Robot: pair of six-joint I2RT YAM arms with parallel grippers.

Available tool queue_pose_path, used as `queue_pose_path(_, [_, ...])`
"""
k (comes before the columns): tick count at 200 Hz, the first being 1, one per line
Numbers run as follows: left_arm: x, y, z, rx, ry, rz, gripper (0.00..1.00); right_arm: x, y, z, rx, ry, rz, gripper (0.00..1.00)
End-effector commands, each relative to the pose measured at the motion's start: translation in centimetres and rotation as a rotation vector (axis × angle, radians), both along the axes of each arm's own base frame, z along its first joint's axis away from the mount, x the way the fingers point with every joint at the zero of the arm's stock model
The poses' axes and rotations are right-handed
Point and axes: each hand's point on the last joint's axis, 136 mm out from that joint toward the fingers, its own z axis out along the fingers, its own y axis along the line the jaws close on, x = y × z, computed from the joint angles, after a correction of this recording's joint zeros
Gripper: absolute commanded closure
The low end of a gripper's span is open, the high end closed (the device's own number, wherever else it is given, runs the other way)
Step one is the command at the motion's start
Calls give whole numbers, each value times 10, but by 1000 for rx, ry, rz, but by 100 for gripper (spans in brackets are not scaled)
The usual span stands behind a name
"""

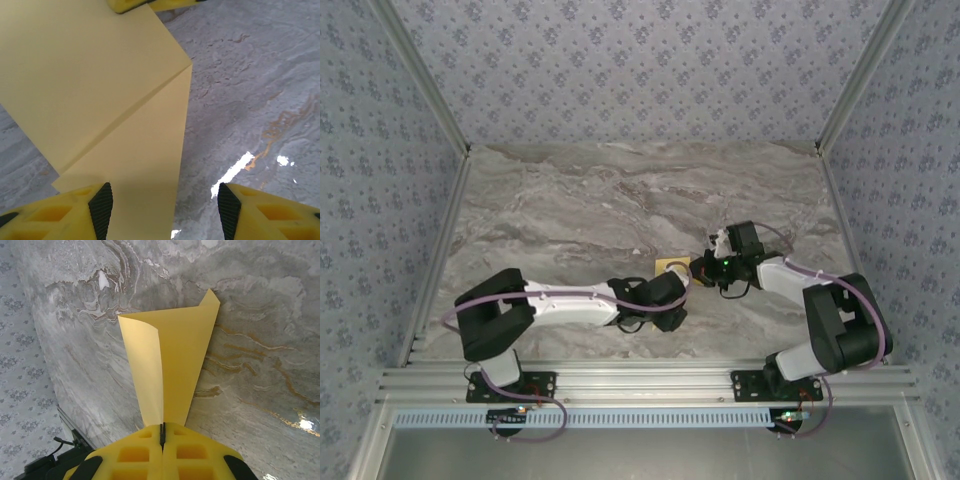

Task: Fold a paper plane with a square sheet of paper (fold left side to right side)
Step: Fold the wing for the fifth time at the center of the table.

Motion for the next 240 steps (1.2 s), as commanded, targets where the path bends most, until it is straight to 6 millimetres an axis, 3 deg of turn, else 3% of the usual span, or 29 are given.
queue_pose_path(1, [7,2,-1,67,-48,32,41,4,1,3,9,28,-12,100])
queue_pose_path(90, [10,2,-15,204,-105,39,52,6,2,-1,8,38,-10,100])
queue_pose_path(155, [10,1,-13,209,-117,38,64,5,1,-5,-5,47,-6,100])
queue_pose_path(240, [6,-5,-14,198,-101,18,73,6,-1,-10,-25,52,-2,100])
